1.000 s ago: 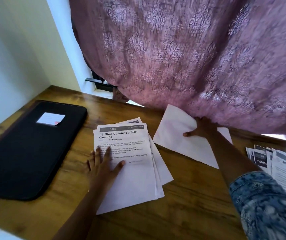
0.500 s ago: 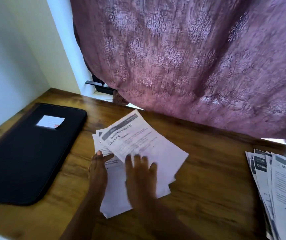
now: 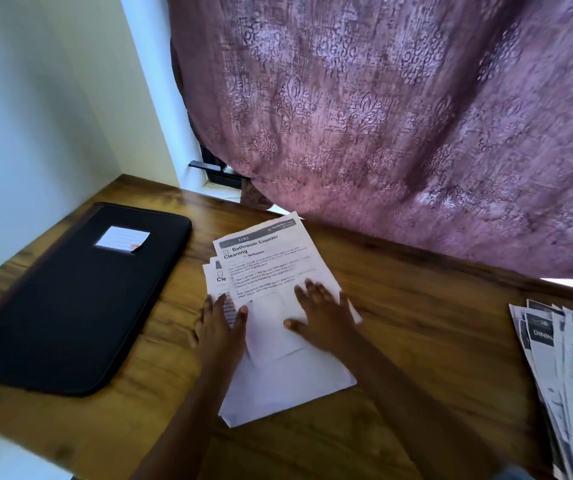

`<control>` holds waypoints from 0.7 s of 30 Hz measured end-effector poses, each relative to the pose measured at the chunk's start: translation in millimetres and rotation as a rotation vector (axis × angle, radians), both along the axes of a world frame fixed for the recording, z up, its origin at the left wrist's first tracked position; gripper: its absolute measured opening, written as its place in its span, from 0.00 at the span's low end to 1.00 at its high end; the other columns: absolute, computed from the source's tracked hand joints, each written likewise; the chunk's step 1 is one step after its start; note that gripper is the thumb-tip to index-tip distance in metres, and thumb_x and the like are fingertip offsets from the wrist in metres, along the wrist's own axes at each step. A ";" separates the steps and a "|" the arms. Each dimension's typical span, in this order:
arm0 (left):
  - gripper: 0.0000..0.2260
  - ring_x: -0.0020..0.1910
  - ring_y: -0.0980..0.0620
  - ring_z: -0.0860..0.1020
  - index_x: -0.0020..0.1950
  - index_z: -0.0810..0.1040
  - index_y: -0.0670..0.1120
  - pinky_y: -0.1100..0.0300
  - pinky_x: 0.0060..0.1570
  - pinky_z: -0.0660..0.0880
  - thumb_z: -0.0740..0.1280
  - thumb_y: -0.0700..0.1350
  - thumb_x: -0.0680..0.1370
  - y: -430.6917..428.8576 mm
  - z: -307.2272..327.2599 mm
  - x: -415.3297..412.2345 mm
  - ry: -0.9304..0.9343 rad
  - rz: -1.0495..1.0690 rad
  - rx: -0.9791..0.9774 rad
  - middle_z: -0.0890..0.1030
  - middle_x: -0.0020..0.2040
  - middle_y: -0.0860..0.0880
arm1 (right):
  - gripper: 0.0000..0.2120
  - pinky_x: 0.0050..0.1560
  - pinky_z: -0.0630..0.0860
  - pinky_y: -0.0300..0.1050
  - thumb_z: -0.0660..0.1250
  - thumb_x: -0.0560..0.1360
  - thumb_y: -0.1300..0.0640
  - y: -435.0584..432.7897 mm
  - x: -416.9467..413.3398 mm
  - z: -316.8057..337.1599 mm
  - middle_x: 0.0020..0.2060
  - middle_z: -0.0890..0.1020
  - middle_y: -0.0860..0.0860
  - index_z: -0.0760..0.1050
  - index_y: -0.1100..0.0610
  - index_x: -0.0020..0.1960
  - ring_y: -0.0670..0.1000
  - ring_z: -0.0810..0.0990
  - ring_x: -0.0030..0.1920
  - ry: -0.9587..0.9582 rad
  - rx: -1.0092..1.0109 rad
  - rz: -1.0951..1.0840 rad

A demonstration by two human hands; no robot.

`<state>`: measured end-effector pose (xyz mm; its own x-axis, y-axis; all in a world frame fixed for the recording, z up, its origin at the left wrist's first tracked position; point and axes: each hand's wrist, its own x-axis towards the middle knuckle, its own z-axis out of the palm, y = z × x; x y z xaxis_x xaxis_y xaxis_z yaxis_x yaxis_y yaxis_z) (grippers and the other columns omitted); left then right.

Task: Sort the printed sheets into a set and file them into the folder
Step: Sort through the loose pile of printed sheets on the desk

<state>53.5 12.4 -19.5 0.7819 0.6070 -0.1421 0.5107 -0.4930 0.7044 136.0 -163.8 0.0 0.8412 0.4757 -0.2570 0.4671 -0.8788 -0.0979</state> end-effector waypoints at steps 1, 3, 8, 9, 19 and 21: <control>0.34 0.76 0.43 0.56 0.75 0.64 0.50 0.41 0.73 0.53 0.53 0.67 0.73 0.3 -2.1 -1.1 -0.012 0.002 -0.020 0.60 0.77 0.47 | 0.36 0.72 0.48 0.61 0.49 0.76 0.33 1.9 -23.6 -1.5 0.78 0.49 0.53 0.48 0.51 0.78 0.54 0.49 0.77 -0.002 0.038 -0.017; 0.36 0.74 0.43 0.60 0.74 0.65 0.50 0.41 0.72 0.54 0.50 0.69 0.72 2.6 -6.5 -2.7 -0.047 0.001 -0.031 0.64 0.75 0.47 | 0.35 0.71 0.53 0.58 0.54 0.77 0.36 1.7 -63.9 -0.7 0.77 0.52 0.54 0.51 0.52 0.77 0.56 0.53 0.76 -0.041 0.084 -0.022; 0.33 0.73 0.41 0.61 0.75 0.61 0.44 0.43 0.72 0.57 0.70 0.52 0.75 -1.5 1.3 -11.9 -0.046 0.043 -0.008 0.65 0.74 0.43 | 0.28 0.67 0.64 0.51 0.60 0.77 0.41 -8.6 -43.7 9.8 0.70 0.67 0.54 0.63 0.55 0.72 0.56 0.66 0.69 -0.083 0.393 -0.453; 0.34 0.73 0.40 0.61 0.76 0.60 0.44 0.43 0.71 0.57 0.71 0.50 0.75 -5.0 2.2 -14.3 -0.051 0.066 -0.028 0.65 0.74 0.42 | 0.30 0.69 0.62 0.52 0.61 0.77 0.43 -11.4 -35.9 9.3 0.71 0.65 0.55 0.59 0.56 0.74 0.57 0.64 0.71 -0.030 0.407 -0.536; 0.21 0.40 0.47 0.80 0.54 0.82 0.38 0.58 0.43 0.73 0.78 0.43 0.64 -24.9 28.1 -27.4 -0.014 0.010 -0.634 0.83 0.50 0.40 | 0.21 0.55 0.77 0.50 0.76 0.68 0.56 -55.4 -54.3 11.9 0.56 0.81 0.56 0.77 0.61 0.59 0.57 0.80 0.55 0.354 0.822 -0.712; 0.11 0.42 0.45 0.81 0.50 0.83 0.40 0.55 0.47 0.74 0.75 0.38 0.69 -50.1 34.9 -36.5 -0.028 -0.061 -0.680 0.83 0.50 0.39 | 0.21 0.57 0.77 0.54 0.77 0.67 0.60 -79.8 -61.5 16.6 0.55 0.82 0.57 0.79 0.61 0.58 0.56 0.81 0.54 0.452 0.932 -0.707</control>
